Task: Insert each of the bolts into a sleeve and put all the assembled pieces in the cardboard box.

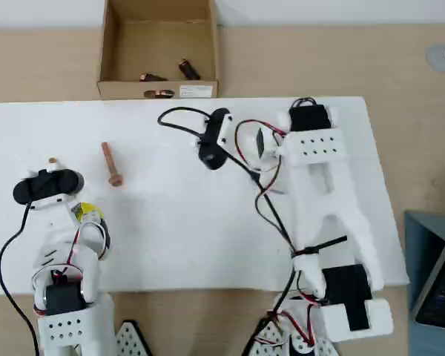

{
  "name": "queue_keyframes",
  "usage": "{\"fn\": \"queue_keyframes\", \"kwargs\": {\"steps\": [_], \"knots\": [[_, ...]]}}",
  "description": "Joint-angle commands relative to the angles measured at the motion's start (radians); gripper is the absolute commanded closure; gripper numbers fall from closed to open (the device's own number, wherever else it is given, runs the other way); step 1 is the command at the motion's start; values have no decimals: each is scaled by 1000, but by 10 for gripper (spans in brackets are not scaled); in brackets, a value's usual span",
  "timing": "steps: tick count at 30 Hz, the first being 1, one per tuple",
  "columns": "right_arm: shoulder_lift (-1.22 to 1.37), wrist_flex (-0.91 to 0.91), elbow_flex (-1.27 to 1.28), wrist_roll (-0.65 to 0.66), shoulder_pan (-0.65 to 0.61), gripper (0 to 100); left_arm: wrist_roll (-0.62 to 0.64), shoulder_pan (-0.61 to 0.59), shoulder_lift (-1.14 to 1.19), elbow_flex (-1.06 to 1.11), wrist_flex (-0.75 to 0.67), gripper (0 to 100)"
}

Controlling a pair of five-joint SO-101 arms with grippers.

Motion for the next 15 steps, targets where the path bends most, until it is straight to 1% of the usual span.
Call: {"fn": "queue_keyframes", "kwargs": {"steps": [1,7,11,15], "knots": [[45,-37,-8,20,15,836,-3,-8,-7,9,-14,999],[133,-110,-8,20,15,835,-3,-9,-7,9,-14,999],[176,-137,-8,52,15,835,-3,-9,-7,9,-14,999],[208,-173,-8,55,15,835,-3,-9,-7,9,-14,999]]}}
